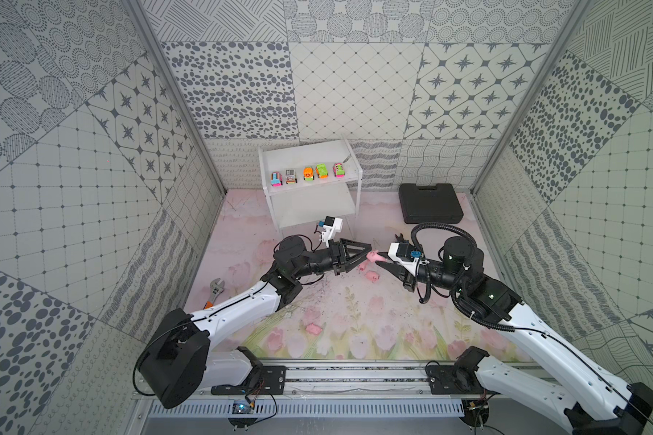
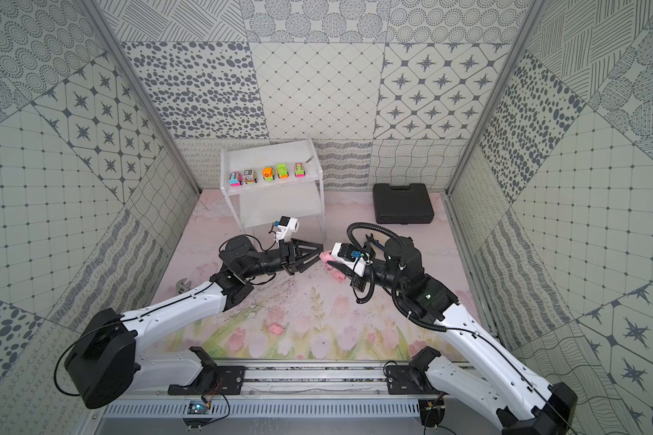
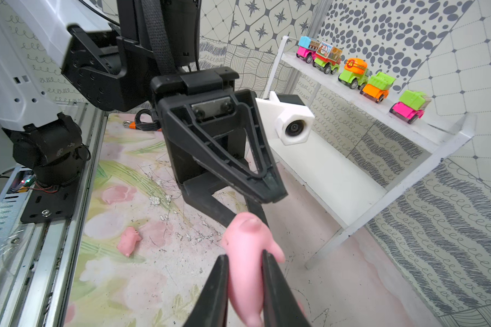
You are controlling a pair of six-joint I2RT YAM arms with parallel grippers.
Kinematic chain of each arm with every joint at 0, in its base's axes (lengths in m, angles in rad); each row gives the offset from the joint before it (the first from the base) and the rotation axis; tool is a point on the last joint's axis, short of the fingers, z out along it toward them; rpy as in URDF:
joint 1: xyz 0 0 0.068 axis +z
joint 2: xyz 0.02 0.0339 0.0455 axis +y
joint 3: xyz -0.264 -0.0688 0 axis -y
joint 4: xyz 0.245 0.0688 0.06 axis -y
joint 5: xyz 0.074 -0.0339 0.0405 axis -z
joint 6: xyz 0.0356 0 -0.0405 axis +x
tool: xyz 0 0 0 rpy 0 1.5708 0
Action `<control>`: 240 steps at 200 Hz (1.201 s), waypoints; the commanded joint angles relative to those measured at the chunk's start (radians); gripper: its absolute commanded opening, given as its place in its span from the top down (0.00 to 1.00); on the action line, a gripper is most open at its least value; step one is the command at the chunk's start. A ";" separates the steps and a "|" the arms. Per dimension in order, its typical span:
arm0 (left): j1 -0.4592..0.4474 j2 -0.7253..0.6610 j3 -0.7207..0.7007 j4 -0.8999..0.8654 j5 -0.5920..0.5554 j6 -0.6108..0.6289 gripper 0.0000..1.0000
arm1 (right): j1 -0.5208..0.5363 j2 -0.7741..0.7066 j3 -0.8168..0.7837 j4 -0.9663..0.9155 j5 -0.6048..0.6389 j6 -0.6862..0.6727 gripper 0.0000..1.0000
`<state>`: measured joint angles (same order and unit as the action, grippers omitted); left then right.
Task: Organize plastic toys on shelves
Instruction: Place the plastic toy on the shelf.
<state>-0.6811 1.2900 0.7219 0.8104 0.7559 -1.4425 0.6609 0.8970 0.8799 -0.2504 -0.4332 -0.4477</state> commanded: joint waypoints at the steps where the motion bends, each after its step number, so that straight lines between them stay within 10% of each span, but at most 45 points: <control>1: -0.009 0.015 0.022 0.122 0.075 -0.033 0.60 | 0.009 0.015 0.030 0.036 0.024 -0.021 0.75; 83: -0.008 0.033 0.042 0.128 0.077 -0.033 0.90 | 0.016 0.010 0.019 0.039 0.044 -0.031 0.70; 152: 0.034 -0.019 0.021 0.085 0.034 0.090 0.91 | -0.073 -0.121 -0.109 0.189 -0.003 0.377 0.23; 181: 0.064 -0.021 0.038 0.070 0.059 0.105 0.91 | -0.154 -0.132 -0.173 0.370 -0.201 0.676 0.34; 240: 0.068 0.031 0.075 0.166 0.108 0.026 0.91 | -0.152 -0.023 -0.114 0.417 -0.284 0.698 0.52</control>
<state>-0.6224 1.3029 0.7692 0.8555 0.8017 -1.4055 0.5091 0.8314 0.7265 0.0765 -0.6556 0.1921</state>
